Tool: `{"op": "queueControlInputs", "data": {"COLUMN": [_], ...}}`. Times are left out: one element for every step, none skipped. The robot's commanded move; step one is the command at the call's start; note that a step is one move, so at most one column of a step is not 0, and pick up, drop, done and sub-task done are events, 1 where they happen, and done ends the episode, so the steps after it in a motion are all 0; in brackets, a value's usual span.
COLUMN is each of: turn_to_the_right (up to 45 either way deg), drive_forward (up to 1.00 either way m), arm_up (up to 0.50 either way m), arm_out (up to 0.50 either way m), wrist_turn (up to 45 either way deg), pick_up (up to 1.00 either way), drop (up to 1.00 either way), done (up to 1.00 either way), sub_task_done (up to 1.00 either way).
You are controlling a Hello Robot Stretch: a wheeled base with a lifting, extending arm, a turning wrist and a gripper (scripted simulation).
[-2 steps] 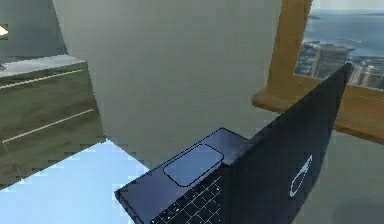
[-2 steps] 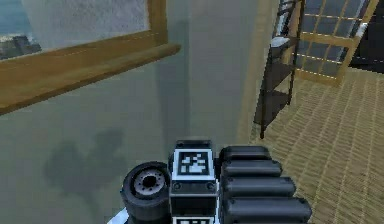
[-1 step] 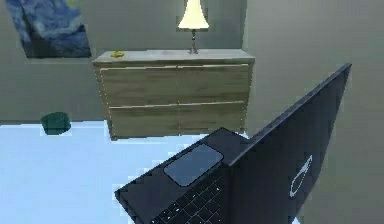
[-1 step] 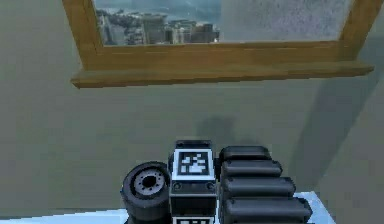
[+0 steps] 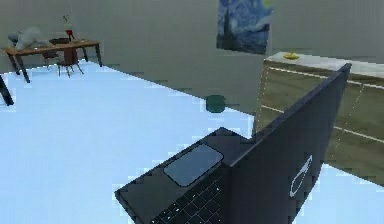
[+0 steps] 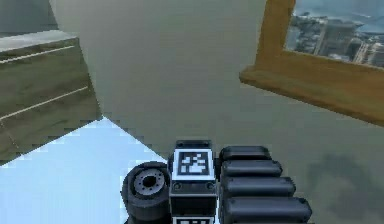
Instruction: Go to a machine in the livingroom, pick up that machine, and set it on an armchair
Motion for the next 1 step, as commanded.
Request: {"op": "queueControlInputs", "data": {"turn_to_the_right": [0.0], "drive_forward": [0.2], "arm_up": [0.0], "arm_out": [0.0], "wrist_turn": [0.0], "pick_up": [0.0], "drop": [0.0], "done": [0.0], "sub_task_done": [0.0]}}
